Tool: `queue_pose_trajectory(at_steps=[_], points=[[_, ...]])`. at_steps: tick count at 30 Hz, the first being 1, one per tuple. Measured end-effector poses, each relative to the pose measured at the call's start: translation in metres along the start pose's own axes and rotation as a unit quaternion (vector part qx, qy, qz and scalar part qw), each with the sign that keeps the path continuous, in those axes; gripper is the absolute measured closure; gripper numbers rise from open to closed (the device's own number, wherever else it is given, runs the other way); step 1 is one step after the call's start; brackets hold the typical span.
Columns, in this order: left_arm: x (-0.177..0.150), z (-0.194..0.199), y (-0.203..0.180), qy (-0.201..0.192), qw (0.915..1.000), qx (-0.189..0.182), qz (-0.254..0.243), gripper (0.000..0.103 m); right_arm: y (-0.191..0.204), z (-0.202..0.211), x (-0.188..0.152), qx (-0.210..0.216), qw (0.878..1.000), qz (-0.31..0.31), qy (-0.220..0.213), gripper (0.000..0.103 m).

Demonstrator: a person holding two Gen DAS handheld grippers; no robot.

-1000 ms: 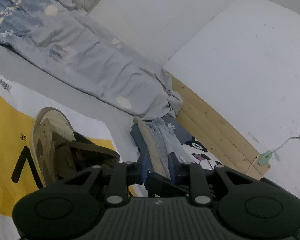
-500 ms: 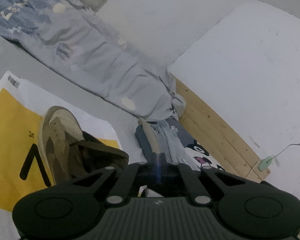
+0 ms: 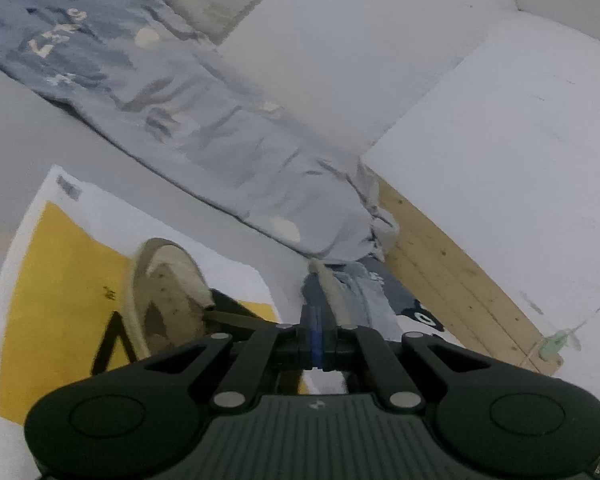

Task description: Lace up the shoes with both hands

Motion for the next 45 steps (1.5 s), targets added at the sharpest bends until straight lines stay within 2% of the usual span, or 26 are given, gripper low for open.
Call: queue_pose_trajectory(at_steps=[4, 5, 7, 9, 12, 18, 20, 27, 29, 33, 37, 42, 45], points=[[0.001, -0.001, 0.003, 0.007, 0.9996, 0.025, -0.007, 0.103, -0.016, 0.000, 0.002, 0.036, 0.998, -0.028, 0.042, 0.062], [0.001, -0.001, 0.004, 0.007, 0.9996, 0.028, -0.006, 0.099, -0.020, 0.001, 0.001, 0.042, 0.997, -0.026, 0.054, 0.062], [0.002, 0.000, 0.004, 0.004, 0.9995, 0.031, -0.004, 0.077, -0.025, 0.003, -0.003, 0.052, 0.995, -0.010, 0.083, 0.062], [0.004, 0.001, 0.004, -0.002, 0.9995, 0.030, -0.002, 0.064, -0.024, 0.004, -0.010, 0.065, 0.990, 0.017, 0.124, 0.062], [0.004, 0.001, 0.004, -0.006, 0.9995, 0.031, 0.000, 0.055, -0.013, 0.003, -0.030, 0.084, 0.979, 0.053, 0.179, 0.062], [0.002, -0.005, -0.002, -0.005, 0.9994, 0.033, -0.005, 0.054, -0.003, -0.004, -0.069, 0.084, 0.960, 0.093, 0.250, 0.074], [0.001, -0.007, -0.003, -0.004, 0.9995, 0.032, -0.006, 0.054, -0.005, -0.003, -0.074, 0.083, 0.958, 0.094, 0.259, 0.077], [-0.003, -0.012, -0.006, 0.001, 0.9996, 0.027, -0.004, 0.054, 0.000, -0.014, -0.083, 0.077, 0.951, 0.115, 0.277, 0.077], [-0.003, -0.012, -0.006, 0.002, 0.9996, 0.027, -0.004, 0.054, 0.002, -0.018, -0.089, 0.068, 0.946, 0.132, 0.287, 0.088], [-0.003, -0.012, -0.006, -0.003, 0.9996, 0.029, 0.001, 0.054, -0.001, -0.021, -0.090, 0.054, 0.948, 0.133, 0.283, 0.098], [0.000, -0.011, -0.006, -0.010, 0.9996, 0.028, 0.004, 0.054, -0.010, -0.012, -0.076, 0.048, 0.959, 0.110, 0.257, 0.099], [0.004, -0.008, -0.006, -0.022, 0.9995, 0.016, 0.015, 0.054, -0.030, 0.009, -0.037, 0.019, 0.984, 0.058, 0.166, 0.100], [0.006, -0.008, -0.004, -0.027, 0.9993, 0.012, 0.024, 0.054, -0.035, 0.019, -0.013, 0.003, 0.995, 0.030, 0.100, 0.101]])
Point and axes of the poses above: each gripper's, at about its wrist camera, not at the fingertips, and z roughly against the way its jaws point, y to its left, x to its top, the point moved 5 cm from there along -z, roughly the way its jaws point, and after that the axes turned 4 degrees about -z, right-handed, at the moved point
